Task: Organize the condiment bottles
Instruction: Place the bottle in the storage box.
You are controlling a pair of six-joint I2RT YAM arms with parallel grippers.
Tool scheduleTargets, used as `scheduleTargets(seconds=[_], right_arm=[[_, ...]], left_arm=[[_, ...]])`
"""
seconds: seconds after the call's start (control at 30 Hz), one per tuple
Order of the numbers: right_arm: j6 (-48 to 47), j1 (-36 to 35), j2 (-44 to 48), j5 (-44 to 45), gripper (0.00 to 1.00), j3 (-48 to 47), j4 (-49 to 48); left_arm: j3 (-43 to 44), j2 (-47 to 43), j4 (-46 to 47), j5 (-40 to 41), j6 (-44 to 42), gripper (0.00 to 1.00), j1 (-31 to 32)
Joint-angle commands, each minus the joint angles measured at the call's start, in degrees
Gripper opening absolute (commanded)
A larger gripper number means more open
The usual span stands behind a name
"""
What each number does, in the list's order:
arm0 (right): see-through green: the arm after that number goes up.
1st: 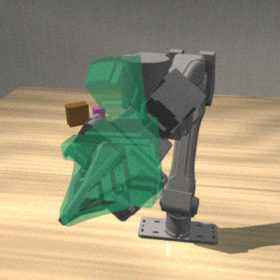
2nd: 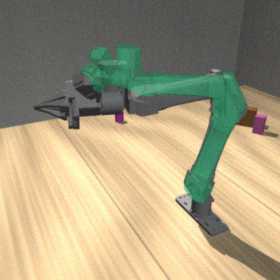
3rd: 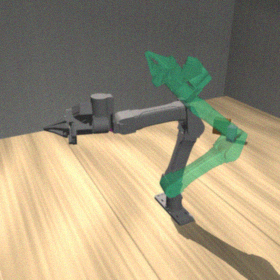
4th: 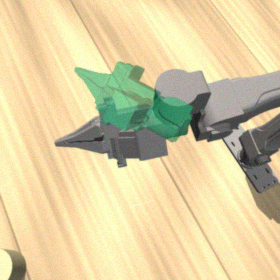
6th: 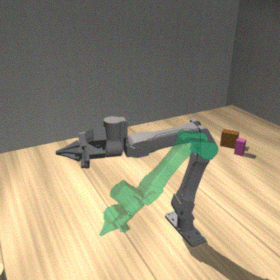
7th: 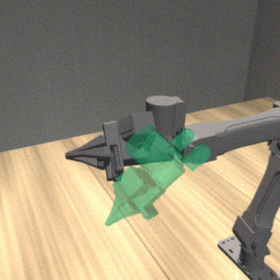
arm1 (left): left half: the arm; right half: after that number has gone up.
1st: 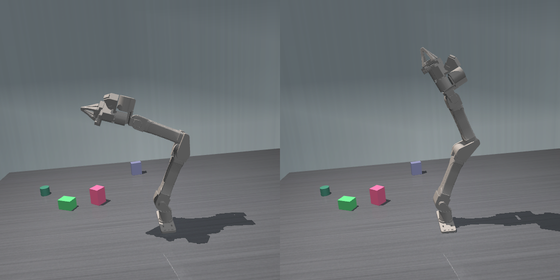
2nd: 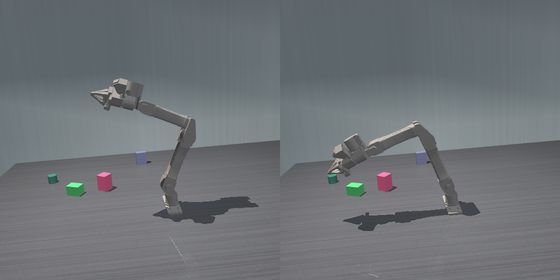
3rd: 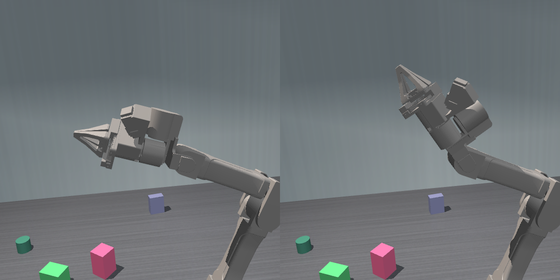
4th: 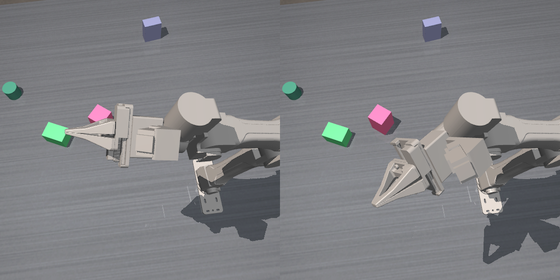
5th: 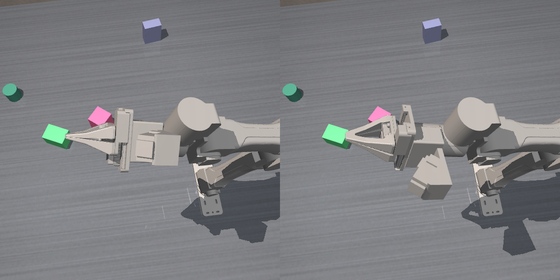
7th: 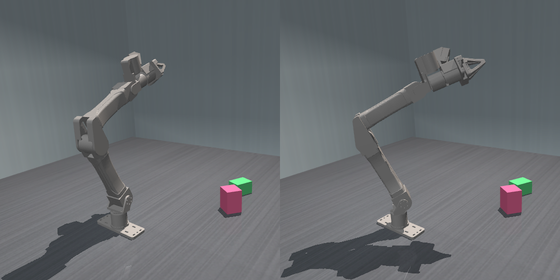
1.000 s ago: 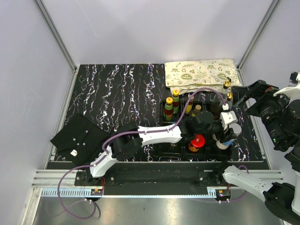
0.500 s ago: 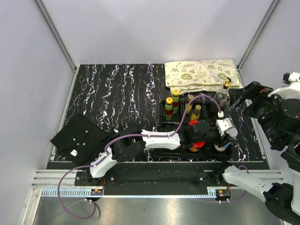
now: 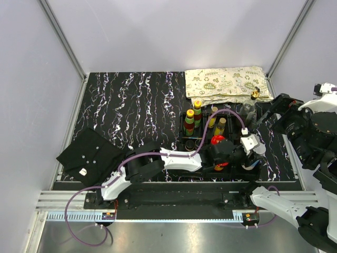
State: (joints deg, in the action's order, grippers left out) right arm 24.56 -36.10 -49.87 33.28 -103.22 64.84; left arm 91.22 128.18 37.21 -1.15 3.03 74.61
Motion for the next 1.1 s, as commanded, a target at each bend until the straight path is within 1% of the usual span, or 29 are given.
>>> scheduleTargets(seconds=[0.0, 0.3, 0.33, 0.37, 0.4, 0.47, 0.53, 0.6, 0.73, 0.93, 1.07], right_arm=[[0.7, 0.3, 0.4, -0.4, 1.00, 0.7, -1.0], [0.6, 0.3, -0.1, -0.8, 1.00, 1.1, -1.5], [0.5, 0.3, -0.1, -0.8, 1.00, 1.1, -1.5], [0.7, 0.3, 0.1, -0.8, 1.00, 1.2, -1.5], [0.8, 0.3, 0.1, -0.8, 1.00, 1.2, -1.5], [0.7, 0.2, 0.2, -0.8, 1.00, 1.3, -1.5], [0.7, 0.3, 0.3, -0.8, 1.00, 1.4, -1.6], [0.6, 0.3, 0.3, -0.8, 1.00, 1.4, -1.5], [0.3, 0.3, 0.0, -0.7, 1.00, 1.1, -1.5], [0.3, 0.3, -0.3, -0.7, 1.00, 1.2, -1.7], [0.2, 0.3, -0.5, -0.8, 1.00, 1.4, -1.8]], left_arm=[[-2.6, -1.5, -2.3, 6.4, -0.9, 0.00, -0.4], [-4.9, -2.1, -2.2, 7.8, -0.4, 0.00, -0.3], [-4.6, -1.9, -2.5, 8.0, -0.3, 0.02, -0.3], [-4.4, -1.8, -2.8, 8.4, -0.3, 0.08, -0.3], [-3.7, -1.4, -3.1, 9.7, -0.1, 0.10, -0.3], [-3.2, -0.9, -3.9, 10.9, -0.3, 0.11, -0.3], [-2.1, -0.2, -4.4, 12.9, -0.6, 0.11, -0.3], [-1.1, 0.5, -4.9, 15.4, -1.1, 0.08, -0.3], [-1.0, 0.9, -4.9, 19.3, -1.5, 0.05, -0.6], [-2.4, 0.8, -4.4, 21.3, -0.2, 0.04, -0.8], [-3.4, 0.2, -4.4, 21.8, 0.7, 0.06, -0.7]])
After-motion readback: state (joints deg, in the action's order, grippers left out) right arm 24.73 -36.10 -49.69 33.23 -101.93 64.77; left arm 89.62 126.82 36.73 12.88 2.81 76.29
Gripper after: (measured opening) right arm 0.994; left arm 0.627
